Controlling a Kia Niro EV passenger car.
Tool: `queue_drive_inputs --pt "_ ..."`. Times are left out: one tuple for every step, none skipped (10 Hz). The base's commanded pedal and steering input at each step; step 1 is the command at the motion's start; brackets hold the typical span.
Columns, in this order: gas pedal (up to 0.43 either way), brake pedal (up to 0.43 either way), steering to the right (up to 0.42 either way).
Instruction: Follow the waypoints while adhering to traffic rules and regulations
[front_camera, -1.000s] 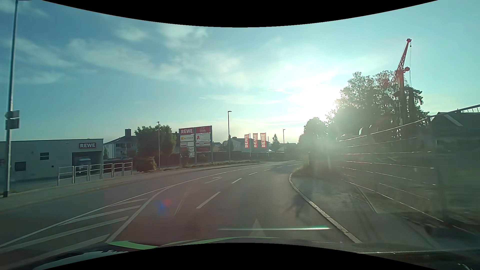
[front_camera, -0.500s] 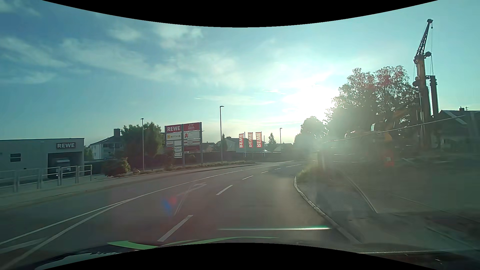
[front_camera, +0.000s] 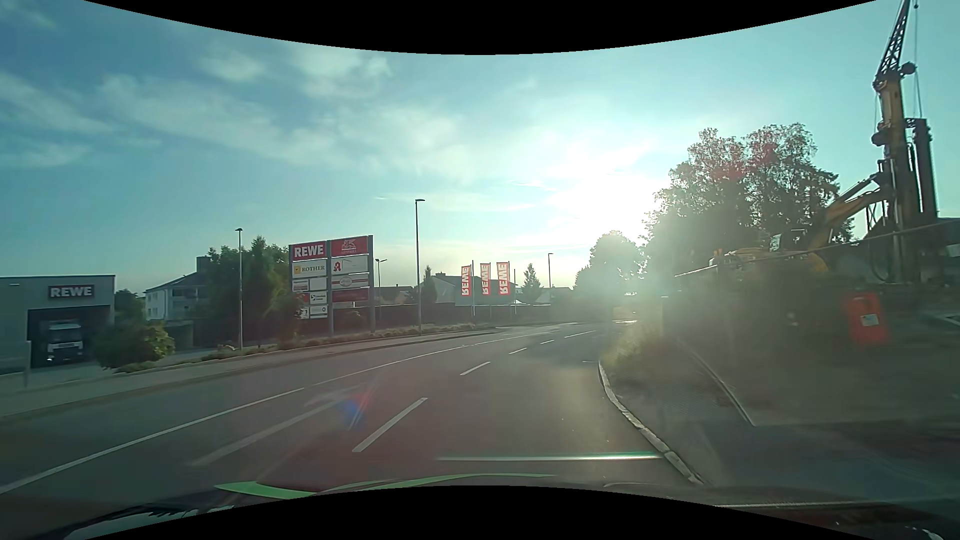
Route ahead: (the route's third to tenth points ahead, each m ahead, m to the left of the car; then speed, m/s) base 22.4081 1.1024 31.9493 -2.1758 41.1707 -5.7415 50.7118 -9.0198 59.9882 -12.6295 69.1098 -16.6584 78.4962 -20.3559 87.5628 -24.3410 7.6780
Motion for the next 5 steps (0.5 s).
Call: queue_drive_inputs --pt "0.008 0.000 0.048" --pt "0.008 0.000 0.051" --pt "0.008 0.000 0.054" --pt "0.008 0.000 0.056" --pt "0.008 0.000 0.057"
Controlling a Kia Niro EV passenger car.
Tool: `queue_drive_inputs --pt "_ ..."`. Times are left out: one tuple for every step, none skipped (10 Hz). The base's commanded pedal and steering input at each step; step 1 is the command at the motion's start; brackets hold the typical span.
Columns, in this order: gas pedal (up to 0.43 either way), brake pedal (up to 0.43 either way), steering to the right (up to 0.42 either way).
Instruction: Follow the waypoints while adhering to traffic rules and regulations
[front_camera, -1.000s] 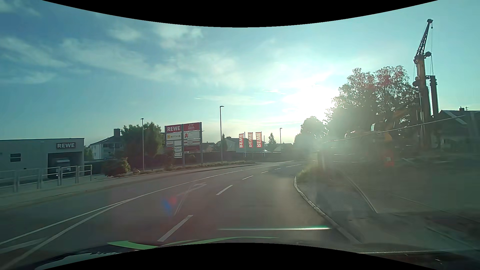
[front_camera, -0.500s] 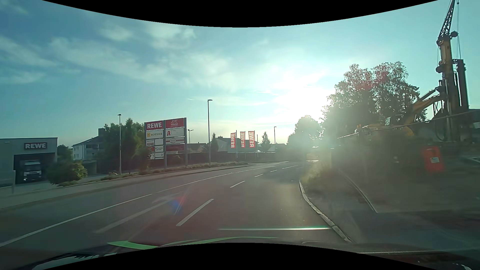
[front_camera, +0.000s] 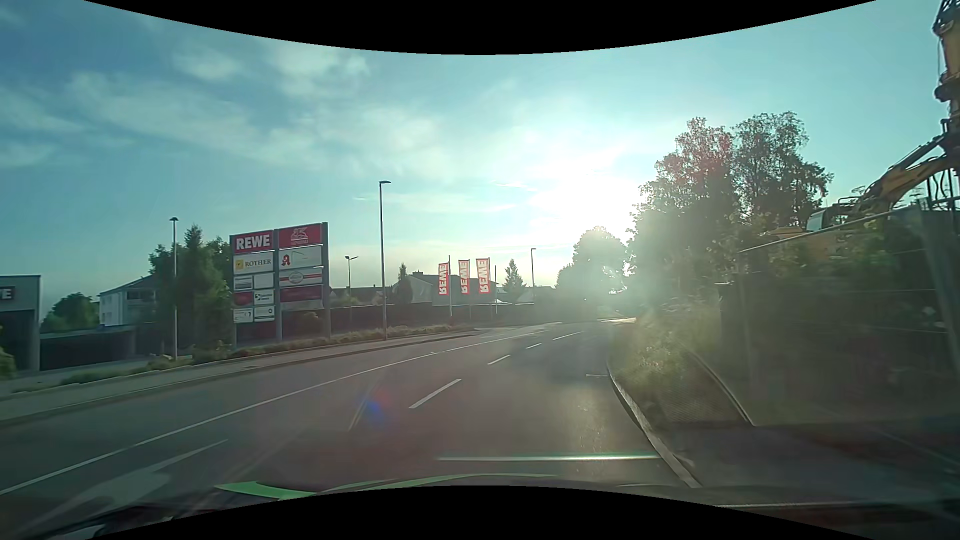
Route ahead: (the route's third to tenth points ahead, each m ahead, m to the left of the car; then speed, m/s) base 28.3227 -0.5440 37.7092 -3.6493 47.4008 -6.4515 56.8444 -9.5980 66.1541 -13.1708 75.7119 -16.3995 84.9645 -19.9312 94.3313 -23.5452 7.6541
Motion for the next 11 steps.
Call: queue_drive_inputs --pt "0.008 0.000 0.060" --pt "0.008 0.000 0.062" --pt "0.008 0.000 0.062" --pt "0.008 0.000 0.062" --pt "0.008 0.000 0.062" --pt "0.008 0.000 0.062" --pt "0.008 0.000 0.062" --pt "0.008 0.000 0.062" --pt "0.008 0.000 0.062" --pt "0.008 0.000 0.062" --pt "0.008 0.000 0.062"
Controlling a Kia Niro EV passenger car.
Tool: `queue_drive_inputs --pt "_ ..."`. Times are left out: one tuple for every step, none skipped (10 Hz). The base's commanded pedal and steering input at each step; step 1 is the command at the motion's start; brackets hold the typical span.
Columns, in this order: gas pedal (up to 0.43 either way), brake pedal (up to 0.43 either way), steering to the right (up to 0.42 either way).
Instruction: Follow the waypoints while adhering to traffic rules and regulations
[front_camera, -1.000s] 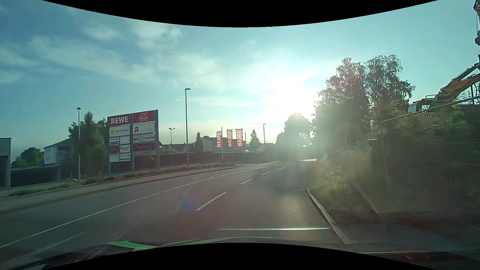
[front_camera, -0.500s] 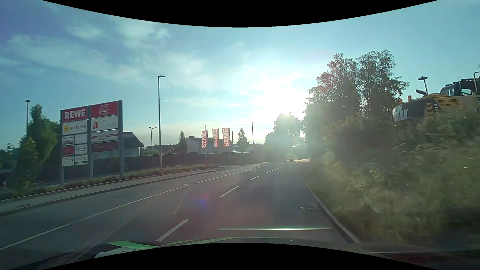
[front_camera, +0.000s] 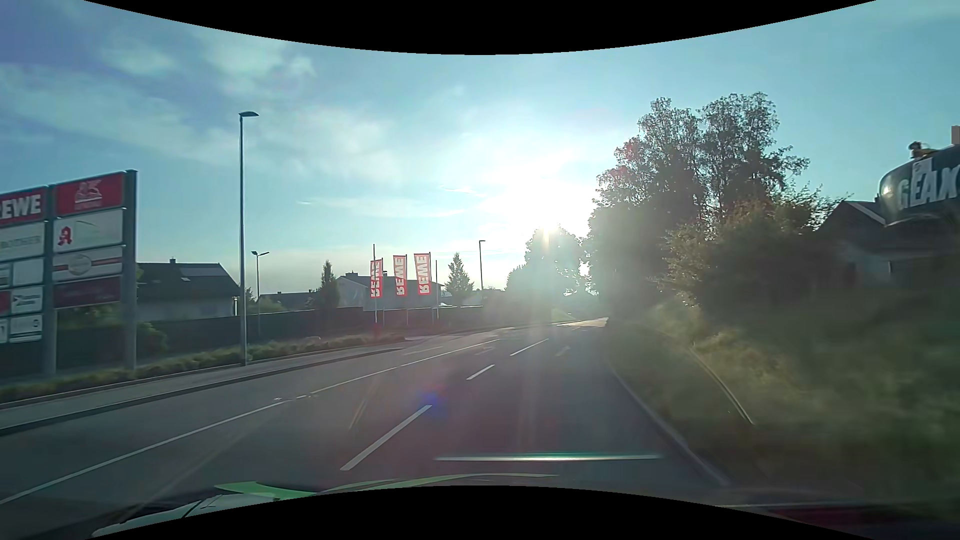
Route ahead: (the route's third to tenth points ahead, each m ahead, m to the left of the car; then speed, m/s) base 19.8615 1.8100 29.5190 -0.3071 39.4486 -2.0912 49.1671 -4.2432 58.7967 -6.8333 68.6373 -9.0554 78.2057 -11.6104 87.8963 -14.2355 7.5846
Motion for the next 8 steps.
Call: queue_drive_inputs --pt "0.008 0.000 0.062" --pt "0.008 0.000 0.062" --pt "0.008 0.000 0.062" --pt "0.020 0.000 0.062" --pt "0.020 0.000 0.062" --pt "0.020 0.000 0.061" --pt "0.020 0.000 0.061" --pt "0.020 0.000 0.061"
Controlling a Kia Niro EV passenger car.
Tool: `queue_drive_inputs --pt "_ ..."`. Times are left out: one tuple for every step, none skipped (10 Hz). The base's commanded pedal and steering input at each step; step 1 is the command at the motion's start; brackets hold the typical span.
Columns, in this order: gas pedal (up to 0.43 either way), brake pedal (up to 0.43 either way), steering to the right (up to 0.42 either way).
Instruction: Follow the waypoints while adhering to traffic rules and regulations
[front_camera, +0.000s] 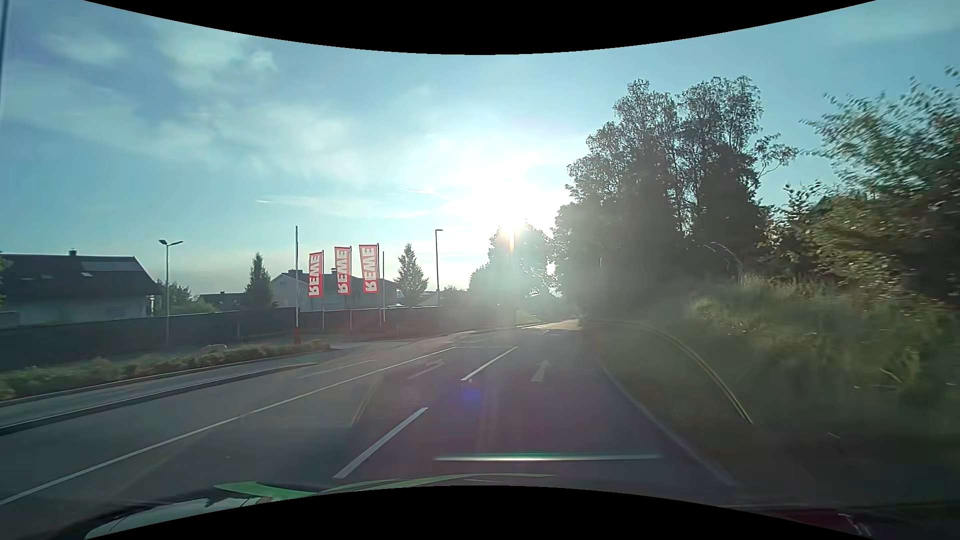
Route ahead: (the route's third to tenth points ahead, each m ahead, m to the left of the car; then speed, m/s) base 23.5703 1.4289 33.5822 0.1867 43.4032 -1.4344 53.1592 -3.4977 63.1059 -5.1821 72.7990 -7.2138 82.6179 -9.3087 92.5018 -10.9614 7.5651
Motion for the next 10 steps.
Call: queue_drive_inputs --pt "0.020 0.000 0.060" --pt "0.020 0.000 0.060" --pt "0.020 0.000 0.060" --pt "0.020 0.000 0.058" --pt "0.020 0.000 0.056" --pt "0.020 0.000 0.054" --pt "0.020 0.000 0.050" --pt "0.020 0.000 0.044" --pt "0.028 0.000 0.040" --pt "0.028 0.000 0.035"
